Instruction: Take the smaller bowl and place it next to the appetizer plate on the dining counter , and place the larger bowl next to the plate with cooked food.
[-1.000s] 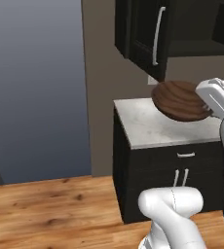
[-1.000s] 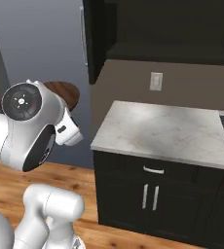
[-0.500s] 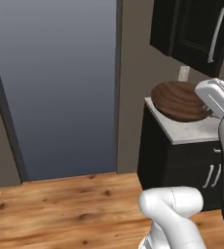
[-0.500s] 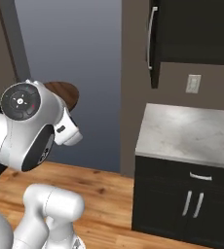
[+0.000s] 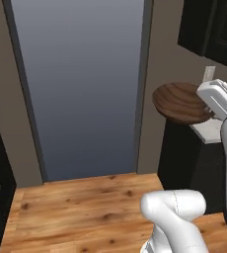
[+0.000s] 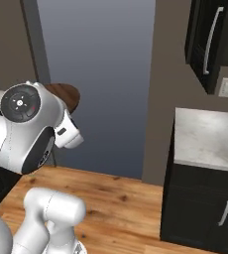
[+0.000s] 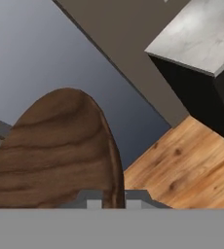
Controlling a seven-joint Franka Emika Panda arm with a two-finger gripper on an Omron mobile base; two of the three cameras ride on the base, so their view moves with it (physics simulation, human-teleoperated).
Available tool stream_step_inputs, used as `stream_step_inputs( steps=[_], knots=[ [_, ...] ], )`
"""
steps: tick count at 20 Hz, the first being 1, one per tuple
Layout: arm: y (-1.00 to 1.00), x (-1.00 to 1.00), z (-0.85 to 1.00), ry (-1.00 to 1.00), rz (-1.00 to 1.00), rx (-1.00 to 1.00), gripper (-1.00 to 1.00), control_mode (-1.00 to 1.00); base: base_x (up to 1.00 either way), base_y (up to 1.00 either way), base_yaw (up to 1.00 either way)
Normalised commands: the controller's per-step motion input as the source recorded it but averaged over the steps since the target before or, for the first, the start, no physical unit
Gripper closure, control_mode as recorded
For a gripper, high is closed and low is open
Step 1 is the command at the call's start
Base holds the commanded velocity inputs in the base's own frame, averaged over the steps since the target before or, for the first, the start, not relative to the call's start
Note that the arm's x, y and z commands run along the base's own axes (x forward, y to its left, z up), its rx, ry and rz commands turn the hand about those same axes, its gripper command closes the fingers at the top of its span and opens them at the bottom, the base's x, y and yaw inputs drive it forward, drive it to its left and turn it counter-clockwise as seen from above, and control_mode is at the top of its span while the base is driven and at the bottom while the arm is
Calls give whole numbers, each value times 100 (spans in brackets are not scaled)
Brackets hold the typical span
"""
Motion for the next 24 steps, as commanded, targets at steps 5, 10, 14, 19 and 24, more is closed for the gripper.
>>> stream_step_inputs(
  steps=[5,10,14,19,24],
  knots=[
    [0,0,0,0,0,0,100,100,-68,7,0],
    [0,0,0,0,0,0,100,100,-100,-2,0],
    [0,0,0,0,0,0,100,100,-100,0,0],
    [0,0,0,0,0,0,100,100,-97,0,0],
    [0,0,0,0,0,0,100,100,-97,-1,0]
  ],
)
